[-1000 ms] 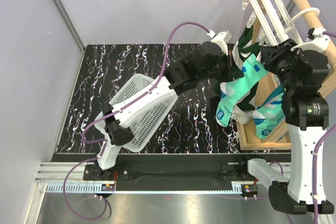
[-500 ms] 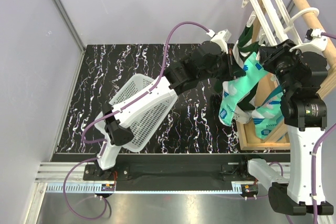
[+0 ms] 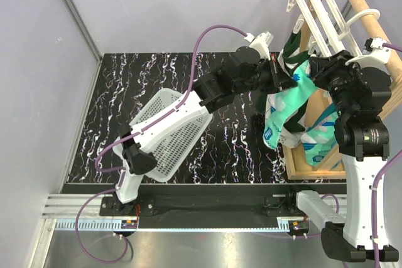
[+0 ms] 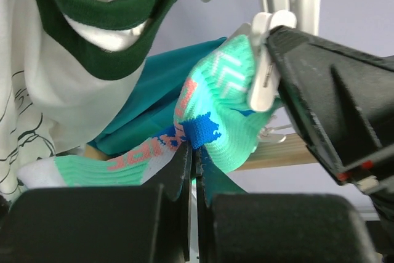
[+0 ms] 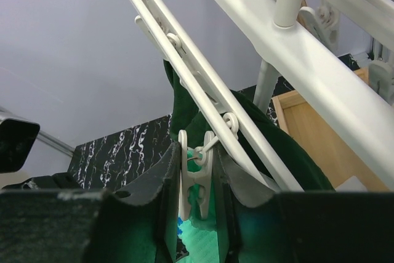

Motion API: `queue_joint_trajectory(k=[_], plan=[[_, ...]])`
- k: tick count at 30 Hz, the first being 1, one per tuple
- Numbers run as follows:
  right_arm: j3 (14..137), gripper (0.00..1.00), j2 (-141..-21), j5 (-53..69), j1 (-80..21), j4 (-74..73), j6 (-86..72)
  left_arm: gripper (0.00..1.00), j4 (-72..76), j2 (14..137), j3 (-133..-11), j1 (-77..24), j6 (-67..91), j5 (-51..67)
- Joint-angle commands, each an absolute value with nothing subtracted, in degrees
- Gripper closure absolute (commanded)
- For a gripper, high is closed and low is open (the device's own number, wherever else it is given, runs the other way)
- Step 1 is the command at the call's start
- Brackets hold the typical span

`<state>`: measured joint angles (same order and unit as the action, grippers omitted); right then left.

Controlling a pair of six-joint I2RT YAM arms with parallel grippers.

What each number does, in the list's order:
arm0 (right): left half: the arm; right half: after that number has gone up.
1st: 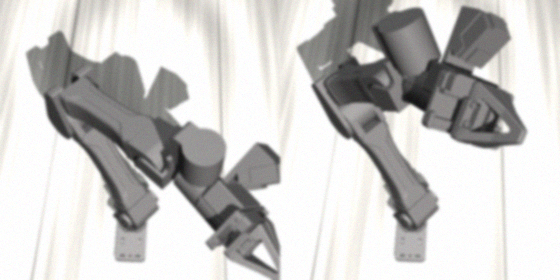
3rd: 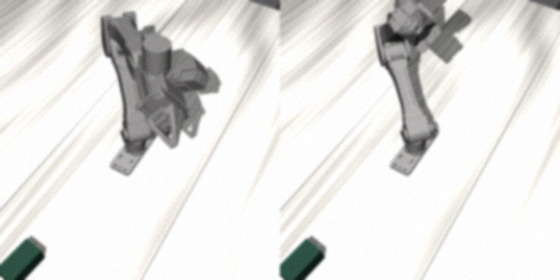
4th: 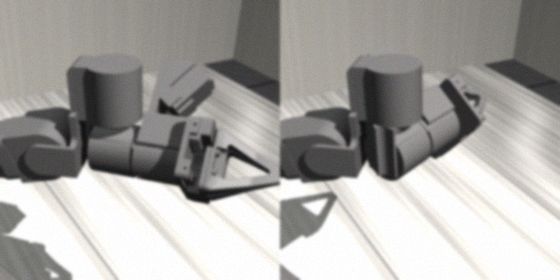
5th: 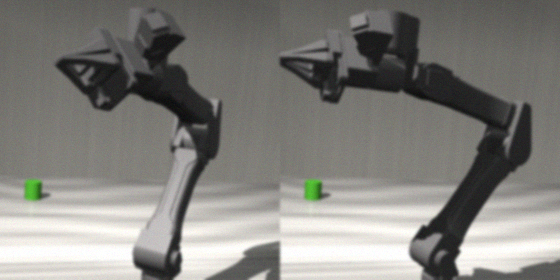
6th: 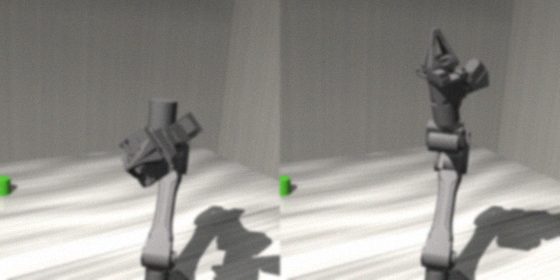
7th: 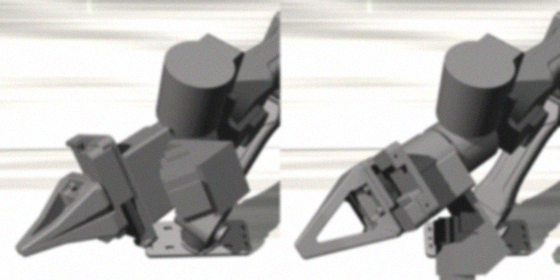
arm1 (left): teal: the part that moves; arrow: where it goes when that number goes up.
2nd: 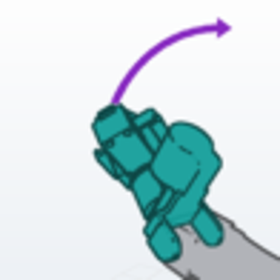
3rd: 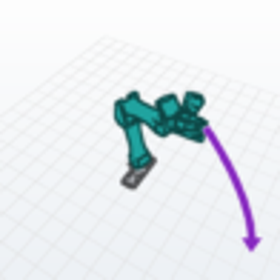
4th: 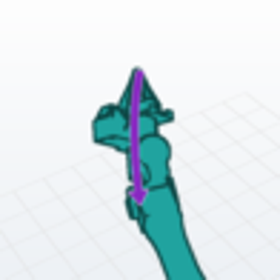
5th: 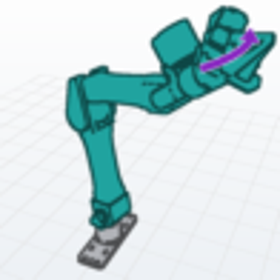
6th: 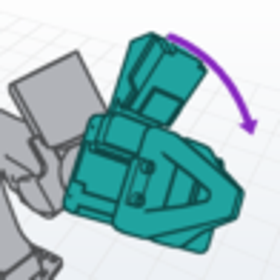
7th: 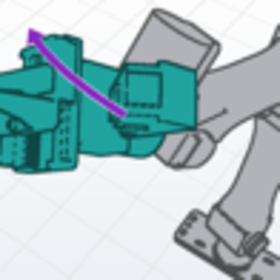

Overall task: Clip the socks to the hanger
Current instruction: Clamp the sock onto the hanger.

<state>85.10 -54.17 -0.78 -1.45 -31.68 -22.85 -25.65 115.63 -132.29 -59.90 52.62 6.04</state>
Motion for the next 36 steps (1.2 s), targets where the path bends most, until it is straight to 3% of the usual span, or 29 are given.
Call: queue_joint_trajectory(k=[1, 10, 18, 20, 32, 35, 36], plan=[[84.9, 1.00, -55.3, 6.6, -2.4, -35.8, -23.4, 1.00, -19.2, 111.0, -132.7, -59.5, 54.0, 7.9], [86.1, 0.99, -55.1, 3.9, -2.4, -36.6, -23.2, 1.00, -17.0, 110.3, -132.1, -59.7, 55.4, 10.1], [87.1, 0.82, -55.6, 4.5, -2.3, -36.7, -23.6, 1.00, -15.4, 110.0, -130.8, -59.7, 55.2, 10.2], [87.4, 0.70, -55.5, 4.3, -2.3, -37.0, -23.9, 1.00, -15.4, 110.6, -131.3, -59.8, 55.4, 10.3], [89.7, 0.30, -55.4, 3.5, -2.4, -40.8, -25.8, 0.99, -13.4, 114.4, -131.4, -58.5, 56.2, 13.2], [91.0, 0.15, -55.1, 1.9, -2.3, -43.1, -26.1, 0.71, -11.1, 114.1, -127.4, -57.6, 57.4, 13.9], [91.4, 0.10, -55.2, 1.5, -2.3, -43.9, -26.1, 0.55, -10.6, 113.9, -126.6, -57.5, 57.9, 13.9]])
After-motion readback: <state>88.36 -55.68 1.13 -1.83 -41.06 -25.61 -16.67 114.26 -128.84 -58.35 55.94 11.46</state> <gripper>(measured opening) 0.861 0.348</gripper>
